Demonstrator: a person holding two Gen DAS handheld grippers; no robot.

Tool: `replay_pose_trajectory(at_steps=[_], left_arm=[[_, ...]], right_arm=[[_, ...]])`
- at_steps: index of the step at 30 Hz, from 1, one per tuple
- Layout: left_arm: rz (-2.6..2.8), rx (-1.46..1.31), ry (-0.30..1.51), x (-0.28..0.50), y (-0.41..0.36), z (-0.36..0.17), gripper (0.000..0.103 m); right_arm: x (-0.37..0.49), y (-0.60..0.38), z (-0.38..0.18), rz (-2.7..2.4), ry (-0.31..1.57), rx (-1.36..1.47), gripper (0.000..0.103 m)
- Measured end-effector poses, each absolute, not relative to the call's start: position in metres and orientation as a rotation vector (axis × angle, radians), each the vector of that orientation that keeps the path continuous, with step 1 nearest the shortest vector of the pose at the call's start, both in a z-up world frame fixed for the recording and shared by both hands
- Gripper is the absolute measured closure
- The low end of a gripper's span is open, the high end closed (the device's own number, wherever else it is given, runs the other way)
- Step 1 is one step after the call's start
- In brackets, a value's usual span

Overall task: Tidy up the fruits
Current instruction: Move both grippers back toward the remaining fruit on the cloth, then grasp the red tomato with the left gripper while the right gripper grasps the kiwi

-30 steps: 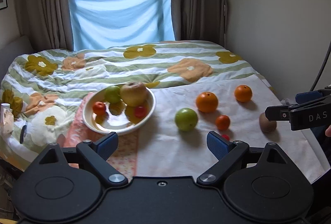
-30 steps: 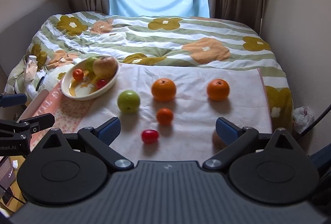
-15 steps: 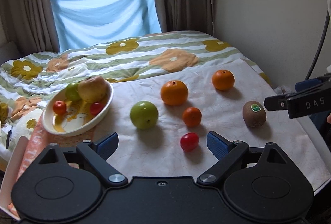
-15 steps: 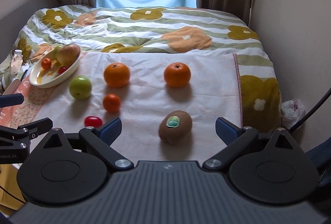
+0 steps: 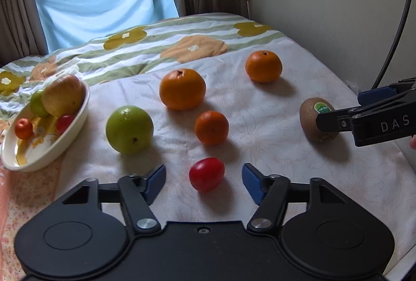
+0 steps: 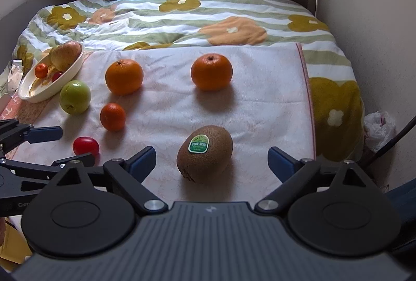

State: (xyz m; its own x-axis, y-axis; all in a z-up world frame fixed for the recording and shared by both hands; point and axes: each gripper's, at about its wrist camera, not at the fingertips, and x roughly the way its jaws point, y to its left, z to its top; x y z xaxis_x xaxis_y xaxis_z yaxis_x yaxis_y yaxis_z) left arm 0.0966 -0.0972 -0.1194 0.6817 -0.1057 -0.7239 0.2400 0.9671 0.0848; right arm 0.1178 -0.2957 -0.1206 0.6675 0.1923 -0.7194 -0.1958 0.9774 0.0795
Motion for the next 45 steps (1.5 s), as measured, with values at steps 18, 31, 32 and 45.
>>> replay_pose_trajectory(at_steps=[18,31,32,45], left_arm=[[-0.189,0.139,0.839,0.108,-0.097,-0.132,0.067],[-0.137,0.123,0.840,0.097,-0.086,-0.131,0.067],[-0.131,0.118,0.839,0.096,-0.085,-0.130,0.067],[-0.079,0.070,0.794,0.081,-0.068,-0.104,0.067]], right_arm=[[0.135,-0.291,-0.140,0.244,0.842,0.005,0.010],[0.138,-0.281,-0.150,0.237,0.825,-0.019,0.033],[0.138,-0.281,-0.150,0.236,0.821,-0.020,0.034],[0.131,-0.275,-0.132,0.261,0.795,-0.005,0.038]])
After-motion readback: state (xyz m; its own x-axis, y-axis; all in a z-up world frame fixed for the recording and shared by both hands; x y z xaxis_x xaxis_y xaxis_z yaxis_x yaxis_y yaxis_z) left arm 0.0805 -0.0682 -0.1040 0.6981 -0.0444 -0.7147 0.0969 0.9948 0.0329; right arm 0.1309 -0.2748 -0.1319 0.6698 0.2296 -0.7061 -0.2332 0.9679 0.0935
